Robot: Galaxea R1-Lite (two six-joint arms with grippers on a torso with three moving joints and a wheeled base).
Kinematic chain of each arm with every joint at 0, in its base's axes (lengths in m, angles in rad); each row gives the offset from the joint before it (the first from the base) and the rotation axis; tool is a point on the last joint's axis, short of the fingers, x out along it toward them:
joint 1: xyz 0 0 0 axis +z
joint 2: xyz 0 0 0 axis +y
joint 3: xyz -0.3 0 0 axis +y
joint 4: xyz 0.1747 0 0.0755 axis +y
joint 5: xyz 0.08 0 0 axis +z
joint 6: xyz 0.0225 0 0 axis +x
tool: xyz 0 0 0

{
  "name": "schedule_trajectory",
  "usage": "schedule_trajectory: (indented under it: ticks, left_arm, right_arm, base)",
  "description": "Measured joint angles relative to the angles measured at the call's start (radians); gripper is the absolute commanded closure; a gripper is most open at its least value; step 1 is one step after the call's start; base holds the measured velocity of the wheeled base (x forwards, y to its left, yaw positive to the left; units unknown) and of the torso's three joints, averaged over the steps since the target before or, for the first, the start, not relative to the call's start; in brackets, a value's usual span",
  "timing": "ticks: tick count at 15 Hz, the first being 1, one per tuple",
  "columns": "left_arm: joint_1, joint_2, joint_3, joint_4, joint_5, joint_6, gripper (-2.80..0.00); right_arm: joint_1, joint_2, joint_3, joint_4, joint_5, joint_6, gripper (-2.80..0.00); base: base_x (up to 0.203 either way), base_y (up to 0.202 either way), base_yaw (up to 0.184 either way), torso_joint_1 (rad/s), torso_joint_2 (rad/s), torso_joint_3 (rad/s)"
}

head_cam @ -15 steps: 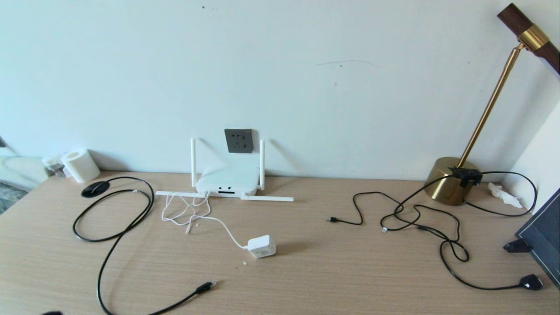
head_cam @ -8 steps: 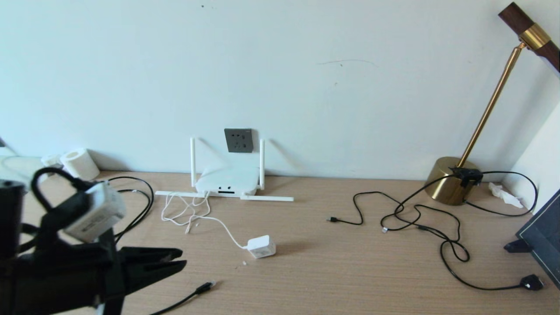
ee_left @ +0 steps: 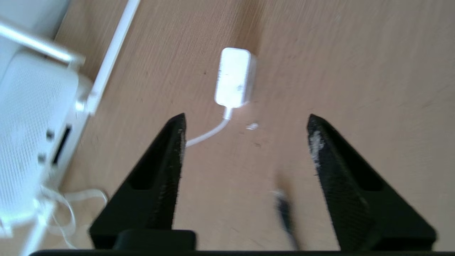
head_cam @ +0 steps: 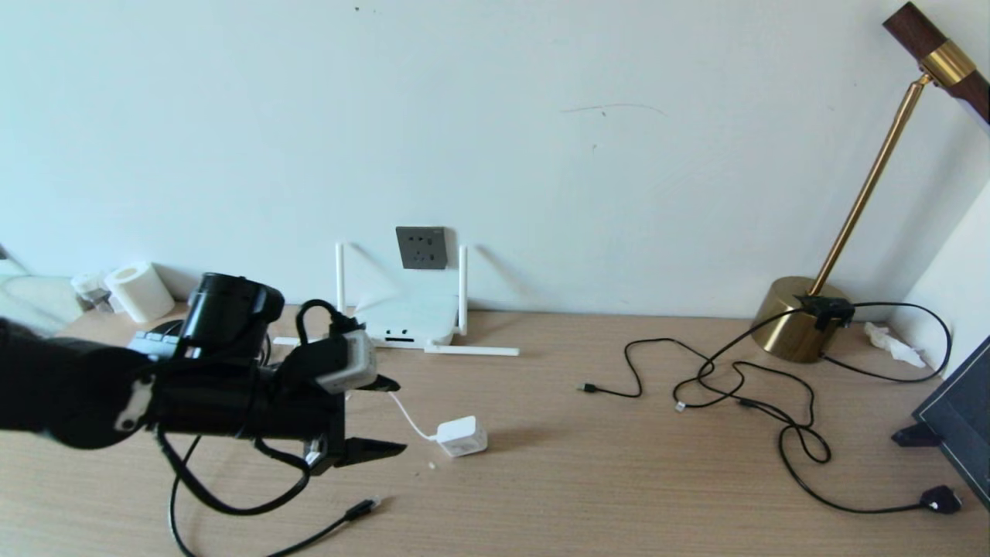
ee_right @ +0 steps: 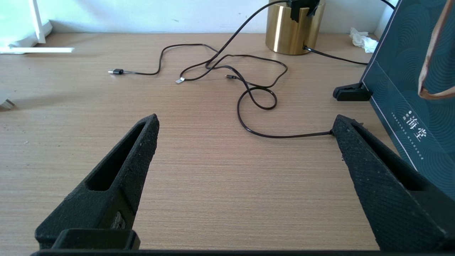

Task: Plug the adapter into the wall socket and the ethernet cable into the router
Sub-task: Pick up plug

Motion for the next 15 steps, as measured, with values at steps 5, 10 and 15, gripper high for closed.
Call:
schedule_trajectory:
  ticks: [5, 10, 15]
  left_arm:
    - [-0.067, 0.164, -0.129, 0.058, -0.012, 0.131, -2.80]
    - [-0.071, 0.265, -0.349, 0.325, -0.011, 0.275, -2.80]
    - [-0.098, 0.346, -0.468, 0.485, -0.008, 0.258, -2.80]
  right_arm:
    - [0.000, 0.000, 0.000, 0.000, 0.000, 0.000, -2.80]
    - [0.000, 0.000, 0.000, 0.000, 0.000, 0.000, -2.80]
    - [0.000, 0.000, 0.000, 0.000, 0.000, 0.000, -2.80]
  base:
    - [0.000, 0.000, 0.000, 0.000, 0.00, 0.000]
    - [0.000, 0.000, 0.000, 0.000, 0.00, 0.000]
    - [0.000, 0.000, 0.000, 0.000, 0.00, 0.000]
